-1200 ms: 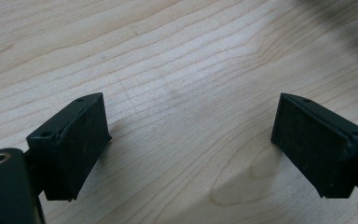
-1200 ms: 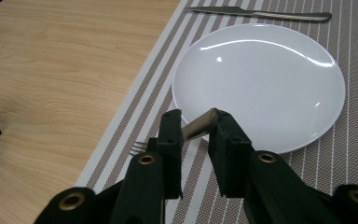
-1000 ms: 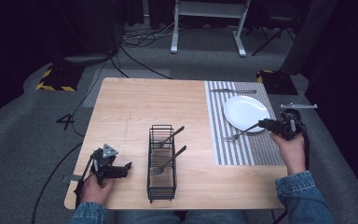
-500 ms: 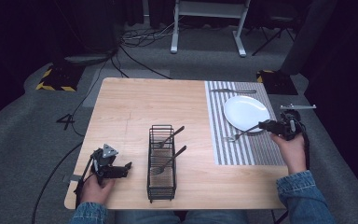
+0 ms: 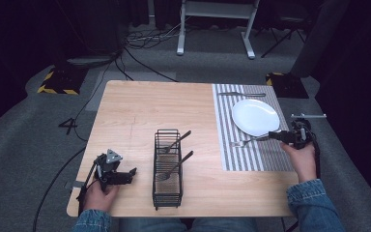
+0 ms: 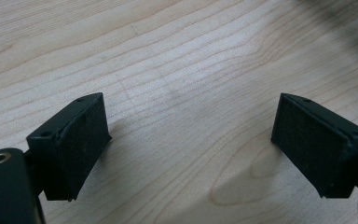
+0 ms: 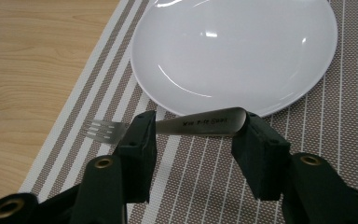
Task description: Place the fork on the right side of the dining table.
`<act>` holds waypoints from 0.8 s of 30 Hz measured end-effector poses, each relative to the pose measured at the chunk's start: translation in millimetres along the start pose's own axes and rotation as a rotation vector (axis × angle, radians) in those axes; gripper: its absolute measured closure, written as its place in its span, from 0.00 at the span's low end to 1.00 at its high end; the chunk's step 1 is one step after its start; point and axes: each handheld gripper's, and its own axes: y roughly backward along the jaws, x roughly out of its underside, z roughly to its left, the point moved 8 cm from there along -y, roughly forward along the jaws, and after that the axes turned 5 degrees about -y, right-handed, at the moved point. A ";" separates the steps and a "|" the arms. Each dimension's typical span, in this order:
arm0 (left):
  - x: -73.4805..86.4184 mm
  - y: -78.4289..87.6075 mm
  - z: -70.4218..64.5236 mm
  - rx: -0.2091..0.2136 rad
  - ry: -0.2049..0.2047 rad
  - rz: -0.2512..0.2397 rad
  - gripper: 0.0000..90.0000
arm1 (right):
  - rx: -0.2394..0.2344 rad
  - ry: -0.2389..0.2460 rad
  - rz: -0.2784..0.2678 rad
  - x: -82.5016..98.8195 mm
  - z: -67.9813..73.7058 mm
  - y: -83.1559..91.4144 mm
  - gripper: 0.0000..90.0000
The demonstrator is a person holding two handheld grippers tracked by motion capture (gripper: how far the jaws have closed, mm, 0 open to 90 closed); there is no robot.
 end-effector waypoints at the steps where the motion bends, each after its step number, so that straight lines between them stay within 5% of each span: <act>1: 0.0 0.0 0.0 0.000 0.000 0.000 0.12 | 0.003 -0.003 0.005 0.9 -1.5 -0.6 0.55; 19: 0.0 0.0 0.0 0.000 0.000 0.000 0.12 | 0.036 -0.090 0.046 12.0 -27.7 -8.8 0.51; 24: 0.0 0.0 0.0 0.000 0.000 0.000 0.12 | 0.028 -0.098 0.012 10.5 -31.7 -4.7 0.48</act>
